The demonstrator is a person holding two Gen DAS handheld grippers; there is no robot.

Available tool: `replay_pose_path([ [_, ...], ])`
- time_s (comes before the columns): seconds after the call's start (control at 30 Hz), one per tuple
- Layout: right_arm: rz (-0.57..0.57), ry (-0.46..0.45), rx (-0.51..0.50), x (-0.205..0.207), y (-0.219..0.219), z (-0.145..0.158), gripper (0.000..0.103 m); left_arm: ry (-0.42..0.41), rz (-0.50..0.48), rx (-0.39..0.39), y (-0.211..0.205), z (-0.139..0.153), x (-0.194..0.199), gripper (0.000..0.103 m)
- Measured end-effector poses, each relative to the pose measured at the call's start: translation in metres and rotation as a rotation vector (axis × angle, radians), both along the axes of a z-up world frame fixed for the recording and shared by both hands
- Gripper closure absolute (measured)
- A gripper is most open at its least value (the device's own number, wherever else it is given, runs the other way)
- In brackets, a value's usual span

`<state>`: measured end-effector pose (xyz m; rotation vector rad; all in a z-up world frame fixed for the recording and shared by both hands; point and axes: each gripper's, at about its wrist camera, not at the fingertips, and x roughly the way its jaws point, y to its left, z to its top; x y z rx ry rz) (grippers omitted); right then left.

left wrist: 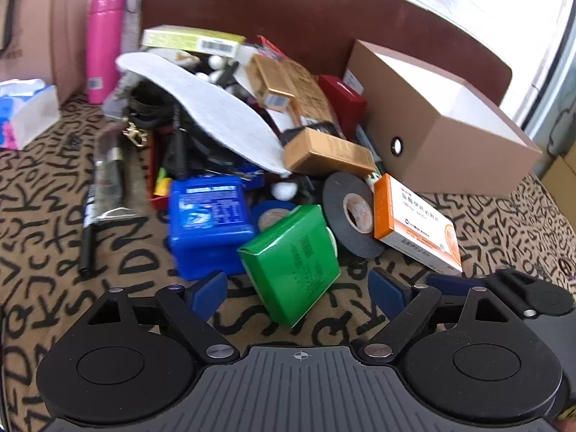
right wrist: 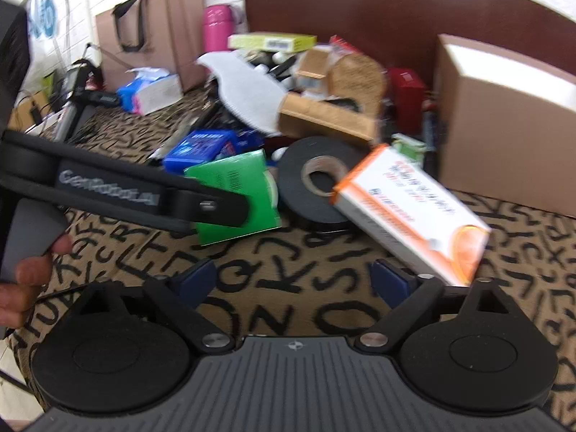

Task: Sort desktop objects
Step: 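Grasp the green box with the left tool and lift it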

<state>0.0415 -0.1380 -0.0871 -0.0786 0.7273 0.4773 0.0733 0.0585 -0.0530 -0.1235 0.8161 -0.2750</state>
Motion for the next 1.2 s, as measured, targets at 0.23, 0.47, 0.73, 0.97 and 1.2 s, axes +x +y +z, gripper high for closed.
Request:
replay_pose_path([
  [0.23,0.069,0.028,0.015,0.013,0.014,-0.010,0.021,0.038,-0.012,-0.006,0.003,-0.009,0.019,0.018],
  [0.47,0.117,0.016,0.042,0.030,0.027,-0.012,0.033,0.093,-0.020,-0.044,0.012,-0.015,0.033,0.035],
  [0.73,0.145,-0.006,0.052,0.034,0.036,-0.011,0.037,0.113,-0.024,-0.067,0.013,-0.017,0.038,0.033],
  [0.97,0.143,-0.040,0.049,0.029,0.036,-0.009,0.037,0.109,-0.036,-0.052,0.010,-0.010,0.033,0.052],
  [1.2,0.111,-0.109,0.062,0.014,0.019,0.012,0.037,0.034,-0.074,-0.042,-0.010,0.016,0.020,0.053],
])
